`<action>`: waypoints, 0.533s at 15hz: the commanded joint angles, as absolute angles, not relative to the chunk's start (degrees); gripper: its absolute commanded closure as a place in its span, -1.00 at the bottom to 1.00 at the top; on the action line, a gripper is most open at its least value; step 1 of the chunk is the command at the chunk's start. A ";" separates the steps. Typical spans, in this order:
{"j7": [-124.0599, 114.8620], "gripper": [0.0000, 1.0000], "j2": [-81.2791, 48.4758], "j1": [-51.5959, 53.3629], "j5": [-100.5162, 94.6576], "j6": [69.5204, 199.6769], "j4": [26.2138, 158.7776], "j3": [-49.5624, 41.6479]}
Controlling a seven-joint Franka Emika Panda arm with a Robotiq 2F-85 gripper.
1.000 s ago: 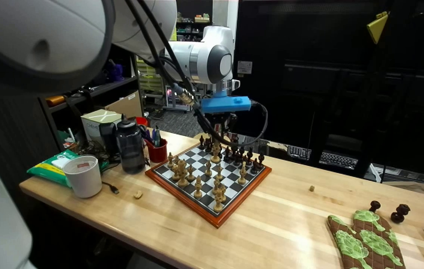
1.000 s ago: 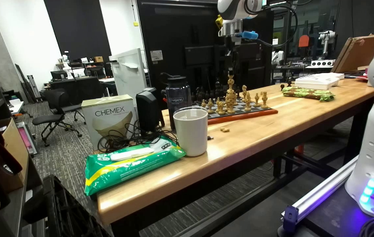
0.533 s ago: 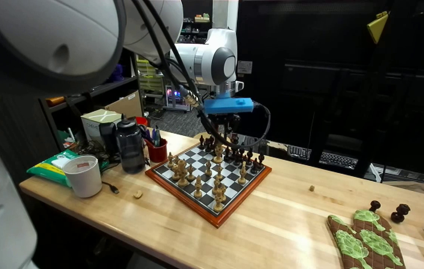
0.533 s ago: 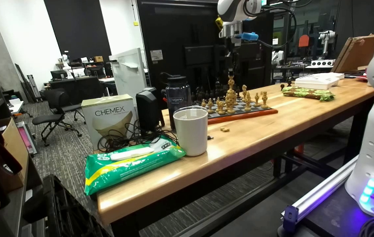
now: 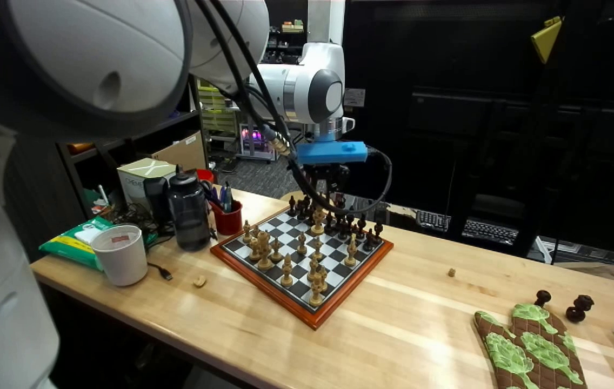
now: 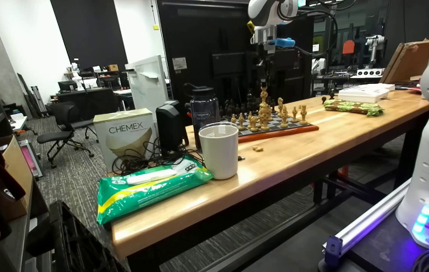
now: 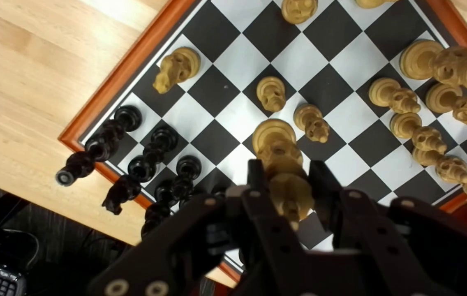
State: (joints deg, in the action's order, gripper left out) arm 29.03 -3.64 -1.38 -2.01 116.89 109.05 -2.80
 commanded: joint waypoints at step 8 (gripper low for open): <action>26.74 0.85 -7.53 -2.30 -2.62 116.01 104.76 -2.26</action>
State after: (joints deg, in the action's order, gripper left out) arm 27.69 -6.69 -1.59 -2.02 116.89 106.63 -2.79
